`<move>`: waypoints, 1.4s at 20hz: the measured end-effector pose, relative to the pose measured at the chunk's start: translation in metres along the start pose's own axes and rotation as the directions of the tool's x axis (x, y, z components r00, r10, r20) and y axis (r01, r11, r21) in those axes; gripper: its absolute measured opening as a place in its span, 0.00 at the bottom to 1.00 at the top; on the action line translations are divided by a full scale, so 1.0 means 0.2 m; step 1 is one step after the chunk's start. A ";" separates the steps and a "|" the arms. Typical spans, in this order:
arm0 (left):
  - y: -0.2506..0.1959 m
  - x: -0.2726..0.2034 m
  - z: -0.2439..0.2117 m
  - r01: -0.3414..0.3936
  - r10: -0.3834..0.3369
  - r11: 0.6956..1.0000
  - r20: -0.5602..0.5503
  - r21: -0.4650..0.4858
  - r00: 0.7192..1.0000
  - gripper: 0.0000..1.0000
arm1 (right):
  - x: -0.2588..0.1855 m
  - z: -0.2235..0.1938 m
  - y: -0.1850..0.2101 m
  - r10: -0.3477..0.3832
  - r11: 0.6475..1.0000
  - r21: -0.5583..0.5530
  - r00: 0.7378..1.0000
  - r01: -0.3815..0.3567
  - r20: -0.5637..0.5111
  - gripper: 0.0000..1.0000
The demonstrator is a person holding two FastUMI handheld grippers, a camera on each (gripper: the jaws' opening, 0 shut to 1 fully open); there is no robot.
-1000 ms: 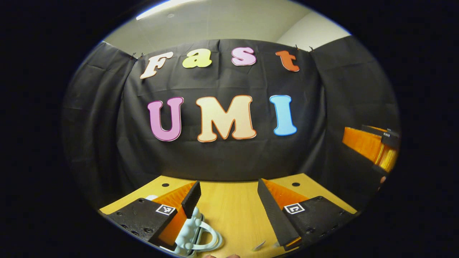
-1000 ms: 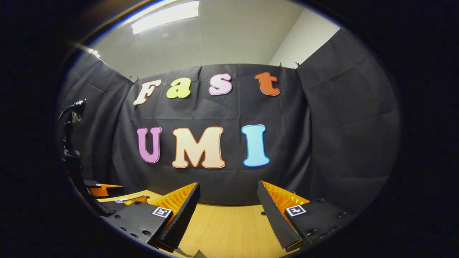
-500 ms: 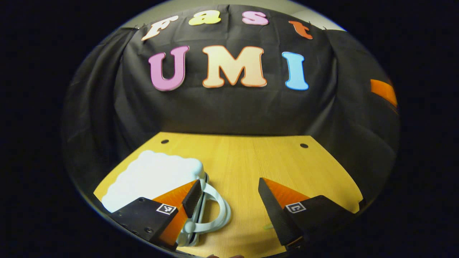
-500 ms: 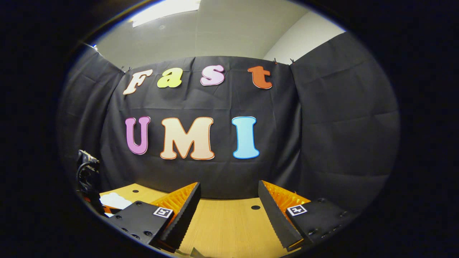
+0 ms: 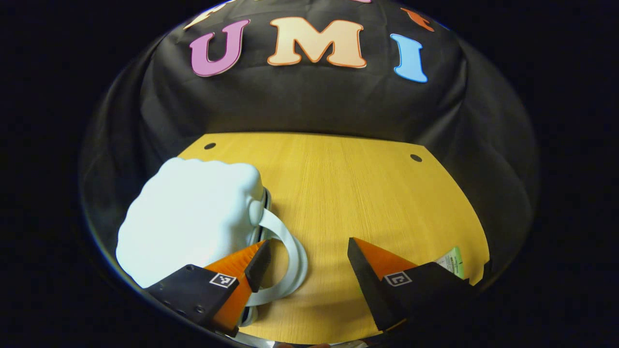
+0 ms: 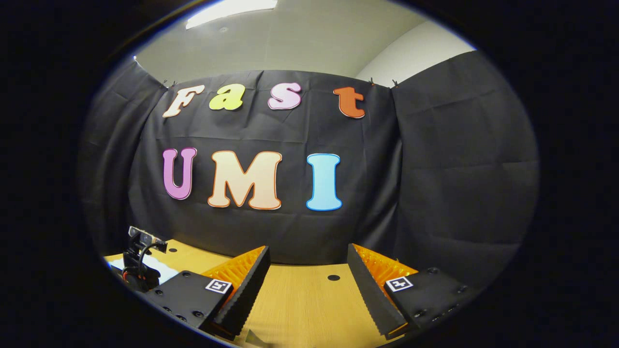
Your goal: First open the suitcase, pack the skin care products into it, and then close the suitcase.
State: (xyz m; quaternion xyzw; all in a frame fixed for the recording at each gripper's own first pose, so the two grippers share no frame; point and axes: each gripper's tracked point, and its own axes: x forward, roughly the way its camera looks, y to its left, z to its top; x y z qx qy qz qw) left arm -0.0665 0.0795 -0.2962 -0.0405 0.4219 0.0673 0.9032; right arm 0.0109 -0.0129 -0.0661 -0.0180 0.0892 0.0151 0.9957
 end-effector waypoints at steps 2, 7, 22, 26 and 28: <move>0.01 0.03 -0.03 -0.008 0.007 1.000 -0.038 -0.010 0.999 0.95 | 0.01 0.01 0.01 0.008 1.000 -0.008 1.000 -0.008 0.004 0.99; 0.06 0.13 -0.10 -0.021 0.019 1.000 -0.126 -0.014 0.992 0.87 | 0.02 -0.01 0.03 0.021 0.999 -0.029 1.000 -0.021 0.004 0.99; 0.09 0.16 -0.13 -0.001 0.012 0.999 -0.207 0.054 0.978 0.06 | -0.02 -0.09 0.00 0.005 1.000 -0.004 1.000 -0.005 -0.003 0.99; 0.09 0.13 -0.05 -0.025 0.041 0.994 -0.154 0.104 0.987 0.02 | -0.01 -0.09 0.08 0.046 0.999 0.002 0.999 -0.046 0.004 0.99; 0.11 0.08 0.02 -0.011 0.026 0.995 -0.144 0.098 0.989 0.00 | 0.00 -0.10 0.11 0.061 0.998 0.010 0.998 -0.061 0.007 0.99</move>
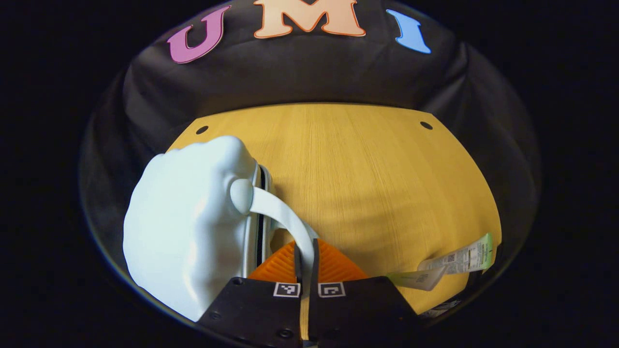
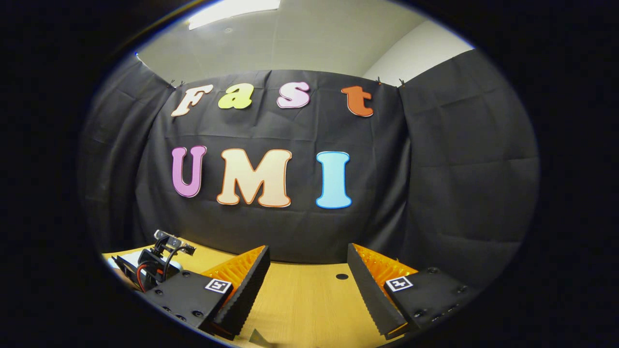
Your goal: First open the suitcase, pack the skin care products into it, and then close the suitcase.
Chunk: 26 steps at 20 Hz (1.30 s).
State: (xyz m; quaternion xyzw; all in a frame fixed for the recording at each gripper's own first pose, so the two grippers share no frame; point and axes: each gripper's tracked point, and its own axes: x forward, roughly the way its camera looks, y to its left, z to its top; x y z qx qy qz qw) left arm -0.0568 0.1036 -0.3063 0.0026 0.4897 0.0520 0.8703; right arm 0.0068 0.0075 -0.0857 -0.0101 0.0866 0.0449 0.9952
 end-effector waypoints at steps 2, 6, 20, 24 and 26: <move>0.02 -0.06 0.05 -0.001 0.001 1.000 0.017 -0.010 1.000 0.00 | 0.01 0.00 0.03 0.013 1.000 0.009 1.000 -0.013 -0.001 0.99; 0.10 -0.23 0.21 -0.001 0.000 1.000 0.083 0.004 0.997 0.00 | 0.03 -0.01 0.08 0.037 0.999 0.020 0.999 -0.037 0.003 0.99; 0.64 -0.66 0.55 -0.049 0.058 0.998 0.241 -0.044 0.969 0.00 | 0.09 -0.02 0.40 0.128 0.991 0.038 0.992 -0.128 0.006 0.99; 0.86 -0.73 0.61 -0.104 0.109 0.994 0.276 -0.031 0.955 0.00 | 0.11 -0.04 0.51 0.136 0.990 0.038 0.991 -0.136 -0.003 0.99; 0.99 -0.77 0.62 -0.125 0.129 0.992 0.292 -0.033 0.948 0.00 | 0.11 -0.04 0.58 0.136 0.990 0.030 0.991 -0.136 -0.004 0.99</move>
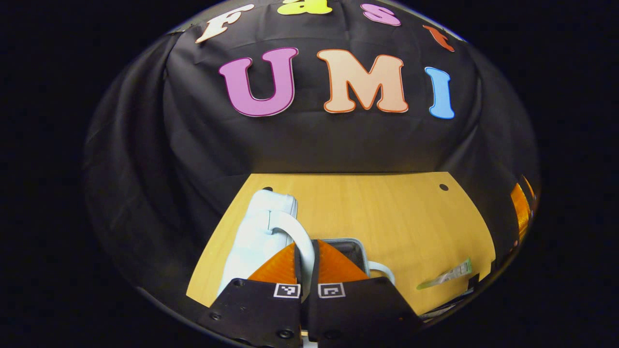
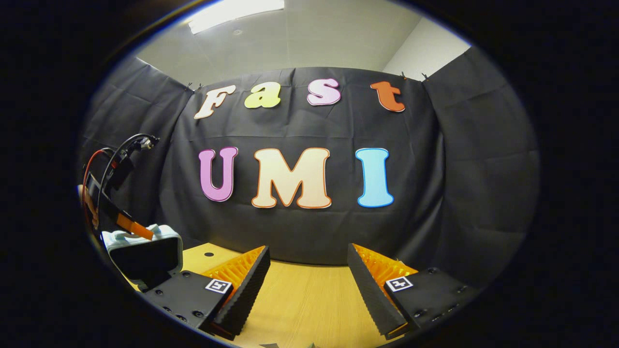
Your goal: First open the suitcase, pack the skin care products into it, and then close the suitcase.
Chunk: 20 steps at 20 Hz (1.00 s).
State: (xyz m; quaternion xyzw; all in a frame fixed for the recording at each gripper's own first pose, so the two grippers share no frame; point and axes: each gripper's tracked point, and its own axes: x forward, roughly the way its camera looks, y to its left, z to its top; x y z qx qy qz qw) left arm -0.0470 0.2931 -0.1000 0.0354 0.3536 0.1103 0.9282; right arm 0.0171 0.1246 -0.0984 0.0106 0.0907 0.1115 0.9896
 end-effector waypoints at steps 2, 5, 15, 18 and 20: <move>0.14 0.00 0.04 -0.033 0.034 0.999 0.029 -0.007 0.999 0.00 | 0.02 -0.01 0.06 -0.003 1.000 -0.007 1.000 0.003 0.000 0.99; 0.34 0.00 0.04 -0.068 0.068 0.998 0.043 0.000 0.997 0.00 | 0.05 0.00 0.13 -0.026 0.999 -0.018 1.000 0.026 0.010 0.99; 0.92 0.06 -0.06 -0.094 0.100 0.990 0.055 -0.100 0.993 0.00 | 0.09 0.02 0.29 -0.115 0.991 -0.067 0.993 0.117 0.031 1.00; 1.08 0.10 -0.14 -0.119 0.124 0.987 0.036 -0.112 0.992 0.00 | 0.07 0.04 0.37 -0.114 0.990 -0.081 0.993 0.117 0.040 0.99; 1.16 0.11 -0.17 -0.131 0.136 0.984 0.036 -0.118 0.990 0.00 | 0.07 0.05 0.42 -0.105 0.990 -0.092 0.994 0.108 0.041 0.99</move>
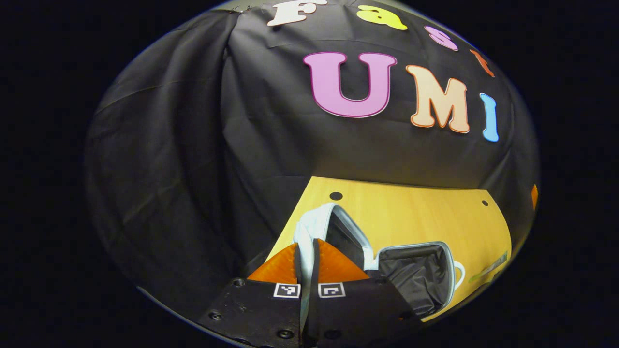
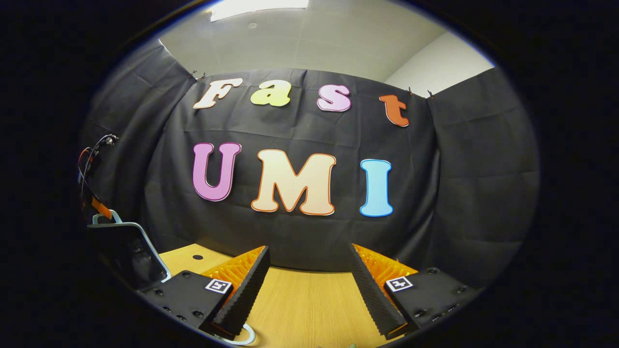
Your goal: First open the suitcase, pack the skin care products into it, and then close the suitcase.
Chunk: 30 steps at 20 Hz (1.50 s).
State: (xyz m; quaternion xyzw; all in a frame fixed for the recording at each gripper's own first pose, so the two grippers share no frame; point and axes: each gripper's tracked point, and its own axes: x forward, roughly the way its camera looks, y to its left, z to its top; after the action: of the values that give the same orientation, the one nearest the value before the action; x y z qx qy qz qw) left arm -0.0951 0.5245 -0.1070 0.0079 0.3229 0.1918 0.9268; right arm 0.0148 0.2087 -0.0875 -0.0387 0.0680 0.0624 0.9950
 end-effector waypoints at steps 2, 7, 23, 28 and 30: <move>0.06 0.03 -0.01 -0.011 0.011 1.000 0.004 0.005 1.000 0.00 | -0.01 -0.01 0.03 0.010 1.000 -0.012 1.000 -0.010 -0.005 0.99; 0.19 0.12 -0.12 -0.034 0.032 0.999 -0.045 -0.034 0.998 0.00 | -0.02 -0.01 0.05 0.007 1.000 -0.025 1.000 -0.008 -0.016 0.98; 0.57 0.41 -0.61 -0.221 0.197 0.945 -0.119 -0.241 0.973 0.18 | 0.00 -0.08 0.07 -0.019 0.999 -0.042 0.998 0.016 -0.062 0.98; 0.55 0.23 -0.31 -0.265 0.298 0.929 0.095 -0.257 0.950 0.76 | 0.01 -0.02 0.06 0.013 1.000 0.015 0.999 -0.012 -0.030 0.99; 0.47 0.11 -0.16 -0.298 0.356 0.916 0.203 -0.268 0.912 0.92 | 0.01 0.01 0.03 0.026 0.999 0.038 1.000 -0.026 -0.010 0.99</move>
State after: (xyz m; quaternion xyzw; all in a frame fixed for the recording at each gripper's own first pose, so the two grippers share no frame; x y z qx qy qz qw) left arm -0.1313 0.6172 -0.1324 -0.0220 0.1741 0.3791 0.9086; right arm 0.0157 0.2146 -0.0869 -0.0192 0.0751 0.0737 0.9943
